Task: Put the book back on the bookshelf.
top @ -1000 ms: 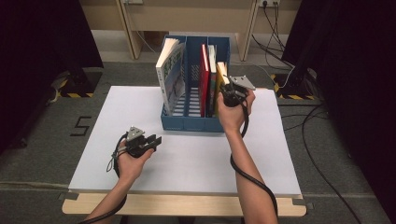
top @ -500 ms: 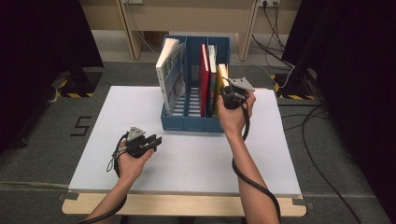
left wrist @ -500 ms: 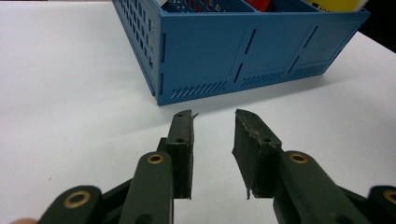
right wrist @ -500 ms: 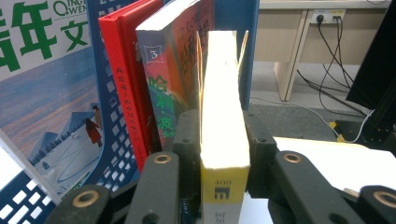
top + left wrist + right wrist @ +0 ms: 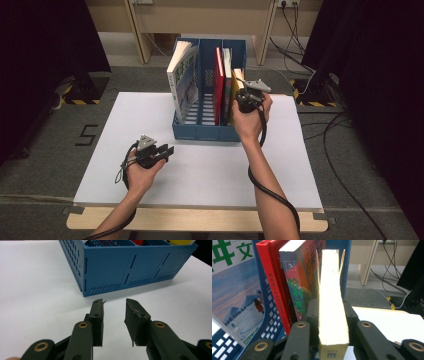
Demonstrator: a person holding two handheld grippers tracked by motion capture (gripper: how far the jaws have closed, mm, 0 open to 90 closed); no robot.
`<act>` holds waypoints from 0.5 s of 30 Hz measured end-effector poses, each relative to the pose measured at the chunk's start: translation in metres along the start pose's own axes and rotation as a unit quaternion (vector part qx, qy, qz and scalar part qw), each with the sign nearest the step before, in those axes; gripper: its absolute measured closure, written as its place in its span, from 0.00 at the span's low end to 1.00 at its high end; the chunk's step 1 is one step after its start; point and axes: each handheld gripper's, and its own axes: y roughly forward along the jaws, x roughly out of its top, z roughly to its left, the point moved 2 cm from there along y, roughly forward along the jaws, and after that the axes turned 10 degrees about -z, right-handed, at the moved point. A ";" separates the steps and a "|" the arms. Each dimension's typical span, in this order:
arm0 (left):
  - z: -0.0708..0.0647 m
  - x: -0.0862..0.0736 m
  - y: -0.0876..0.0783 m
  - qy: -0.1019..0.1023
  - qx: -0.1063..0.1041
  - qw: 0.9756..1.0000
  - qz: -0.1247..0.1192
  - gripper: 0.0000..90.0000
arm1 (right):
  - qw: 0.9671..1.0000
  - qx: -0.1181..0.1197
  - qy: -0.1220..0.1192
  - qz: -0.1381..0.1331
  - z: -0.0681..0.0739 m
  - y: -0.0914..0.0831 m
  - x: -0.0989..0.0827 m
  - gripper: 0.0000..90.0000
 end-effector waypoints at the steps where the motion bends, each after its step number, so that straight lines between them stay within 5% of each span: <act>1: 0.000 0.000 0.000 0.000 0.000 1.000 0.001 0.74 | 1.000 0.001 0.000 0.003 0.000 0.000 0.001 0.84; 15: 0.004 0.000 -0.001 0.000 0.004 1.000 0.001 0.74 | 1.000 -0.003 -0.002 -0.024 0.003 0.007 0.003 0.85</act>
